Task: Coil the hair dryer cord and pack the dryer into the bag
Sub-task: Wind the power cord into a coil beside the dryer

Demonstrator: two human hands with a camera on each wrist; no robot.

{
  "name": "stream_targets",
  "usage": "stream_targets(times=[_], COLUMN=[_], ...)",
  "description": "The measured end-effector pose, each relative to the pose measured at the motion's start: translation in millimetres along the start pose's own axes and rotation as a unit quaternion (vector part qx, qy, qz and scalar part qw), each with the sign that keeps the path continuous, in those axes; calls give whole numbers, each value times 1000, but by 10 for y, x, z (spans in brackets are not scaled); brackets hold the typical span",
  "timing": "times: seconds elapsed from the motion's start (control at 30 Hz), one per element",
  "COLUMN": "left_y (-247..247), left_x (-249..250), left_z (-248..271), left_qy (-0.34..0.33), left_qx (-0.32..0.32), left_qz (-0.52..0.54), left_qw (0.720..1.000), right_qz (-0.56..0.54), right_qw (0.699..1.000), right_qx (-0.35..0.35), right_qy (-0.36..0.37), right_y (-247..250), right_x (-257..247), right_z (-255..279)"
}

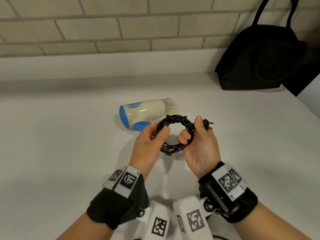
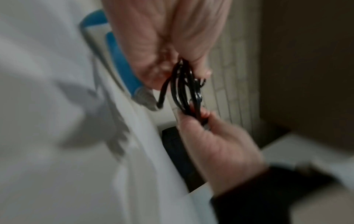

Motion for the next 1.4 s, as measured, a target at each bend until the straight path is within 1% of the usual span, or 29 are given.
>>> stream_targets(times=[0.03,0.07,0.1,0.17,0.2,0.23,0.27,0.33,0.4,0.43,0.5,0.53,0.6,0.63,0.7,0.77,0.87,0.9,0.97,1.07,1.13,1.23,1.27,1.3,1.37,1.4], left_y=[35,64,81,93,95,92,81,87,104,117,135,131,123,117,112,124,204,222,262,323,388,536,578,624,719,758], left_x=[8,22,34,47,39,32,28,-2,-4,-7,-6,-9,-43,-63,-106,-118,-117,-97,-61,34,55,8,-31,-81,-165,-188], left_z=[25,52,72,70,53,39,40,50,77,86,79,74,67,64,57,56,11,-3,-27,-38,-65,-150,-178,-202,-219,-213], left_qy=[-18,-17,-5,24,38,50,59,69,67,59,45,40,41,42,45,49,66,74,82,85,111,126,120,106,54,23], left_qx=[17,27,24,-2,-15,-23,-25,-12,0,3,6,7,7,5,2,11,38,39,30,8,-2,18,31,44,72,71], left_qz=[-71,-117,-141,-172,-163,-137,-99,-4,74,96,128,145,170,170,157,146,157,152,97,20,19,45,37,4,-118,-168], left_qw=[997,993,990,985,986,989,993,998,995,994,991,989,985,985,987,988,985,985,991,996,994,991,992,993,989,983], right_qz=[26,66,116,209,241,258,260,244,223,196,92,33,-52,-78,-103,-89,-9,33,106,181,236,307,336,367,436,464], right_qw=[999,994,984,945,925,911,905,909,924,943,985,996,998,996,992,993,998,996,987,964,944,922,913,901,867,850], right_qx=[8,13,11,-20,-43,-59,-66,-61,-33,-17,5,11,23,28,35,25,-40,-66,-106,-165,-197,-195,-187,-178,-169,-171], right_qy=[35,82,138,250,291,317,330,333,308,267,147,87,-6,-39,-70,-68,-55,-55,-63,-102,-121,-133,-139,-150,-172,-180], right_y=[-4,-21,-53,-149,-186,-202,-203,-192,-188,-187,-147,-118,-58,-33,1,-9,-67,-73,-55,-22,-37,-84,-96,-102,-89,-76], right_x=[-18,-46,-71,-72,-36,12,57,94,64,46,60,92,171,208,262,265,266,279,300,261,193,175,203,240,315,345], right_z=[2,21,55,148,191,222,240,247,241,222,148,108,57,44,30,52,102,111,104,73,67,-47,-106,-159,-247,-276])
Point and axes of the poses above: each hand's wrist, its own z-axis away from the middle knuckle, its own y-axis out of the back of the hand, x = y × z, the point moved 3 cm from there along -z, towards the middle knuckle, and after that the axes turned 11 degrees about z, right-handed, at the moved point
